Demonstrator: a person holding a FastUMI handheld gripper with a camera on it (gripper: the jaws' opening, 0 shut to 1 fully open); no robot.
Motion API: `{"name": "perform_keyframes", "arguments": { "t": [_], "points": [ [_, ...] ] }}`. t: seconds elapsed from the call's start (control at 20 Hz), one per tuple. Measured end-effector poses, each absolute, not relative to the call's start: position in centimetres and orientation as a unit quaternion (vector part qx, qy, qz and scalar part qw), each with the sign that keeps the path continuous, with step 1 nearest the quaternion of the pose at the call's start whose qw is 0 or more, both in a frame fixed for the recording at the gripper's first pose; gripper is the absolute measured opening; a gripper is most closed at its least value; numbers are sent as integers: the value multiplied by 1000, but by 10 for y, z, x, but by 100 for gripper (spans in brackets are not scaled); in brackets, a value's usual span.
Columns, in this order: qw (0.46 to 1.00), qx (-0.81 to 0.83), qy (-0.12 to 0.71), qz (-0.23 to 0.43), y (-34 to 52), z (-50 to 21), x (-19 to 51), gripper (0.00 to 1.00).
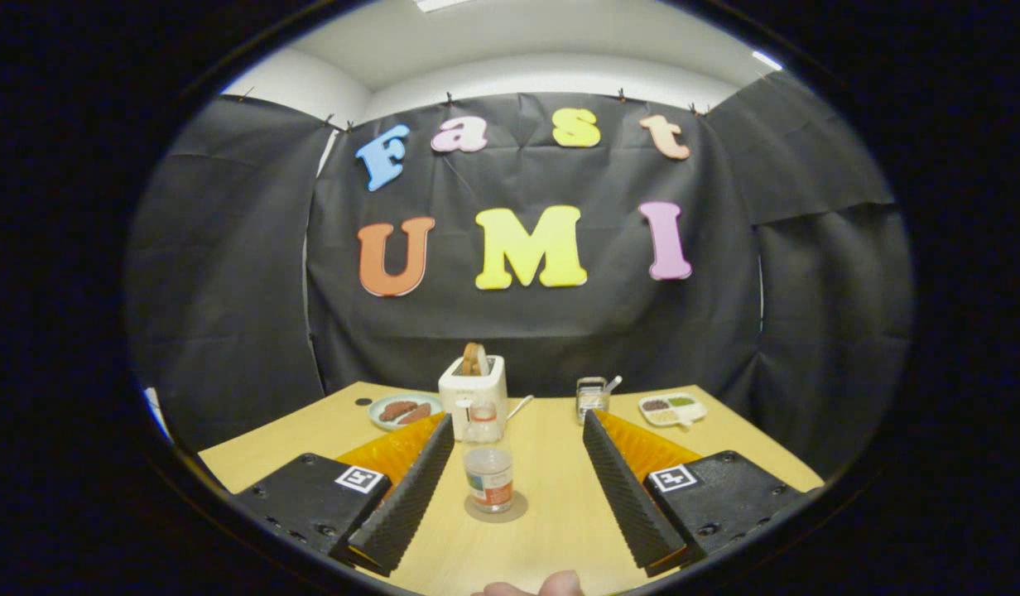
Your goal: Take the bottle from table, then pour the juice into the cup, finally place the bottle on the coaster
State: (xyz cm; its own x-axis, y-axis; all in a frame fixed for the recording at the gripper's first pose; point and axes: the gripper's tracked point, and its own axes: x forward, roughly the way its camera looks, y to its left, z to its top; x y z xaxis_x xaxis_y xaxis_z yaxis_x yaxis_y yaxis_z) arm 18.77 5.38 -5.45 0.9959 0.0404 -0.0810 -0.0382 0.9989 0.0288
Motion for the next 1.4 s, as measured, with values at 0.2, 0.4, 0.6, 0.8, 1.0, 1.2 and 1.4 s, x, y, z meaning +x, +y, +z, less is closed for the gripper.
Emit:
{"name": "perform_keyframes", "arguments": {
  "t": [0.2,0.4,0.6,0.8,1.0,1.2,1.4],
  "points": [
    [1000,11,-2,14,40,-8,150,100],
    [1000,-2,-15,-11,22,5,117,100],
    [1000,3,-9,-11,18,3,85,100],
    [1000,21,-16,-8,23,5,57,100],
    [1000,16,-14,-6,29,3,43,100],
    [1000,2,-16,-13,30,0,41,100],
    [1000,0,-13,-16,29,-1,40,100]
  ]
}}
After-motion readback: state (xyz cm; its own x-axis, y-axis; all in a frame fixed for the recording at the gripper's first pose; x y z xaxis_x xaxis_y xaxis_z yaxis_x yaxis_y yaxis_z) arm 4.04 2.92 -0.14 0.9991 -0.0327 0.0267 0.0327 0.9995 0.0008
